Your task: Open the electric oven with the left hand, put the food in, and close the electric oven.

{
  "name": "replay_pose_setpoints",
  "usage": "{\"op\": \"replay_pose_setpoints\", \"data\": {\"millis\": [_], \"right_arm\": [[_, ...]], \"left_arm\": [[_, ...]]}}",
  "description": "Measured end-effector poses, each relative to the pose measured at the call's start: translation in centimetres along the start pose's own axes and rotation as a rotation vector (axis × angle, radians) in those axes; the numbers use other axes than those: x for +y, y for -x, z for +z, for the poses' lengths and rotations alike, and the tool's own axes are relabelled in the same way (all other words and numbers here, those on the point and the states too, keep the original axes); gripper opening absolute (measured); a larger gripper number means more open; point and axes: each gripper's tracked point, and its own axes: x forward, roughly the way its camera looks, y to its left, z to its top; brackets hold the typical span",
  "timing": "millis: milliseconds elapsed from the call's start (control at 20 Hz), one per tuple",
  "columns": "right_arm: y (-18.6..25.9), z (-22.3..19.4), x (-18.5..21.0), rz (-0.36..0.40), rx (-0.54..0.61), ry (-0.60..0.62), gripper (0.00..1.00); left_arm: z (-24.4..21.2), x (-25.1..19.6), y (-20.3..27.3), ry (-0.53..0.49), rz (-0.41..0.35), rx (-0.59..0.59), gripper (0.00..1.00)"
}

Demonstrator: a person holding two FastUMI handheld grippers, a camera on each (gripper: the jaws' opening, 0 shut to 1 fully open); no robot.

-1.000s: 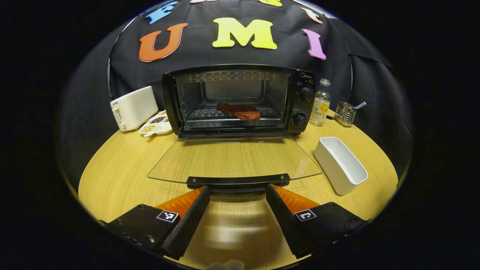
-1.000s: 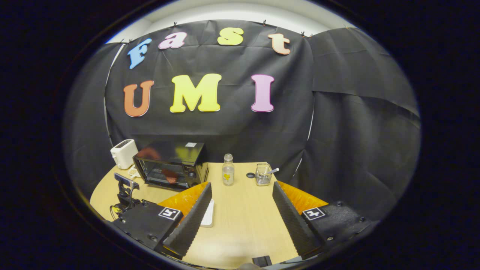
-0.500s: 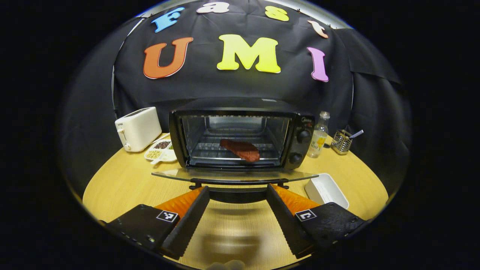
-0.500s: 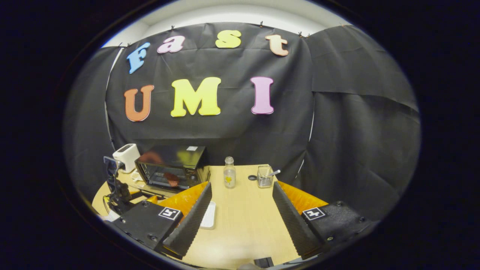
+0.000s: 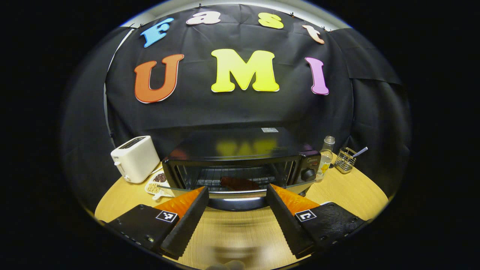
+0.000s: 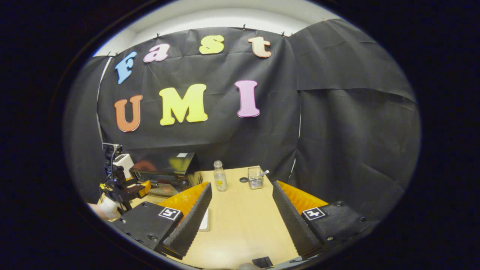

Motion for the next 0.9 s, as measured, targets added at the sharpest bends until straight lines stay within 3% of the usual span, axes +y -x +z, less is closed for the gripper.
{"op": "replay_pose_setpoints", "data": {"millis": [500, 600, 700, 900], "right_arm": [[1.2, -1.3, -1.5, -0.033, 0.030, -0.009, 1.00], [1.3, -1.5, -1.5, -0.034, 0.034, -0.011, 1.00], [1.6, -1.7, -1.8, -0.034, 0.039, -0.008, 1.00], [1.9, -1.0, -1.4, -0.011, 0.018, -0.004, 1.00]], "left_arm": [[2.8, 0.3, -5.6, -0.037, -0.003, -0.002, 0.97], [2.8, -0.5, -5.5, -0.043, -0.016, -0.012, 0.95], [3.3, 0.3, -5.2, -0.060, 0.017, -0.032, 0.95], [5.1, -0.7, -1.7, -0.060, 0.006, -0.090, 0.97]]}}
